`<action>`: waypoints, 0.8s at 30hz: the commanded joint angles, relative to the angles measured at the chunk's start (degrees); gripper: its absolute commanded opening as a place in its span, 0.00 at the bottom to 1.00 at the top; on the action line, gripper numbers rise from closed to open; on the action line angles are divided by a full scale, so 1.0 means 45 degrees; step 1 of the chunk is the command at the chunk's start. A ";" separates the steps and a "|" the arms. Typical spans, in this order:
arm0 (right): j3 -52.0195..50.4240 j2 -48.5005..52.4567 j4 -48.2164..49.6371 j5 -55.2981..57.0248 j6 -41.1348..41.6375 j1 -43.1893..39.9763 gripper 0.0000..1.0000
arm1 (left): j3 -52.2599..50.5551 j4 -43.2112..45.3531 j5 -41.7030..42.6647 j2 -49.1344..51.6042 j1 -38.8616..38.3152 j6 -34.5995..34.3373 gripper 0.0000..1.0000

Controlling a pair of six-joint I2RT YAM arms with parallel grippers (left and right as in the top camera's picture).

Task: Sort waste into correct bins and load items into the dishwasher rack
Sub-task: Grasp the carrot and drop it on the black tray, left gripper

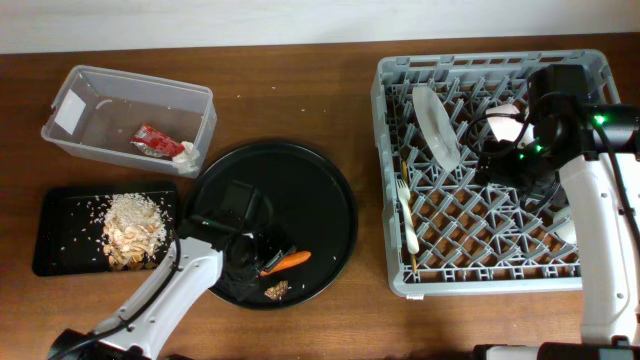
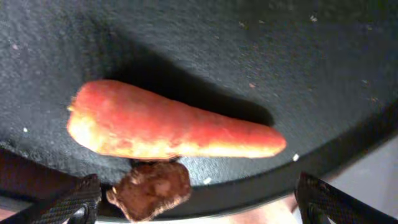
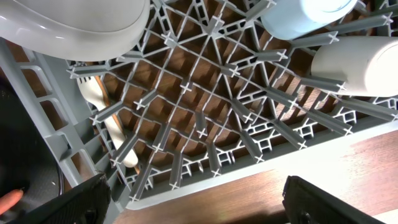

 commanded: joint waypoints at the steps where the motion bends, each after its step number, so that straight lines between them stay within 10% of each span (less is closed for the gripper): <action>1: -0.0068 0.0049 -0.0034 -0.0073 -0.0029 -0.0039 0.92 | -0.0976 0.1248 -0.0495 -0.0063 -0.0015 -0.0758 0.99; 3: -0.0068 0.0049 -0.0049 -0.0073 -0.0029 -0.0039 0.92 | -0.1443 0.2521 -0.1375 -0.0063 -0.0015 -0.0753 0.97; 8: -0.0068 0.0049 -0.0058 -0.0073 -0.0029 -0.0039 0.92 | -0.1443 0.3793 -0.2662 -0.0063 -0.0015 -0.0743 0.47; 16: -0.0068 0.0049 -0.0087 -0.0121 -0.0029 -0.0034 0.91 | -0.1447 0.5532 -0.2239 0.1719 -0.0024 -0.0709 0.64; 24: -0.0068 0.0049 -0.0151 -0.0121 -0.0029 -0.0039 0.92 | -0.1447 0.7091 -0.3983 0.1797 -0.0024 -0.0704 0.27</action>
